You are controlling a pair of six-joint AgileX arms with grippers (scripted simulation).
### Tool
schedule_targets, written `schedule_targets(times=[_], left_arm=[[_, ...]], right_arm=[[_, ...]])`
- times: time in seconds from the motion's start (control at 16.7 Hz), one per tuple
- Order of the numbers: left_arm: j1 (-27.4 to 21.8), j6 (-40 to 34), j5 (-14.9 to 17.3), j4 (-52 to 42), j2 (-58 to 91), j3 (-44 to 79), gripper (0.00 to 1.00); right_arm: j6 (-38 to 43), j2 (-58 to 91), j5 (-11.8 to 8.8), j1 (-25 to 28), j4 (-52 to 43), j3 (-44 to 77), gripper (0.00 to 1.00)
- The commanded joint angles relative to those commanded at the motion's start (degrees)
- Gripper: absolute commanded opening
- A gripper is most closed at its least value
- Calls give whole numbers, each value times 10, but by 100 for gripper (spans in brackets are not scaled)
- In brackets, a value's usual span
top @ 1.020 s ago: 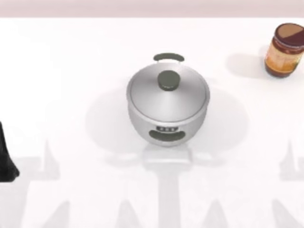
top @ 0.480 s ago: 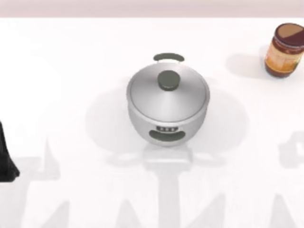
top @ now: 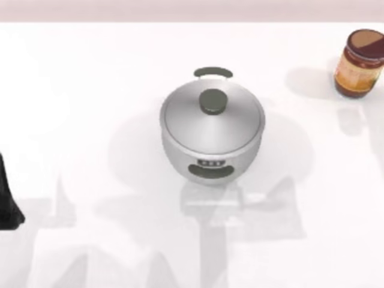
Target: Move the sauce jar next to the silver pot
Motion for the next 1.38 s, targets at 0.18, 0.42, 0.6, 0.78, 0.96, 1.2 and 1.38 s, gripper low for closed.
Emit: schedule_targets(times=[0.18,0.42,0.6,0.78,0.96,1.2,1.38], left_arm=[[0,0,0,0,0,0,100],[0,0,0,0,0,0,100],[0,0,0,0,0,0,100],[0,0,0,0,0,0,100],[0,0,0,0,0,0,100],[0,0,0,0,0,0,100],[0,0,0,0,0,0,100]], right_arm=[[-34,174,-12,1,-70,206,100],[-83,400,-31,9,-156,446,100],[-118,550,-46,19,-214,583,100],[-147,669,-59,28,-263,681,100],[-166,741,-67,35,-296,736,100],[-171,760,-69,37,-306,751,100],[-170,762,-68,33,-305,749,100]])
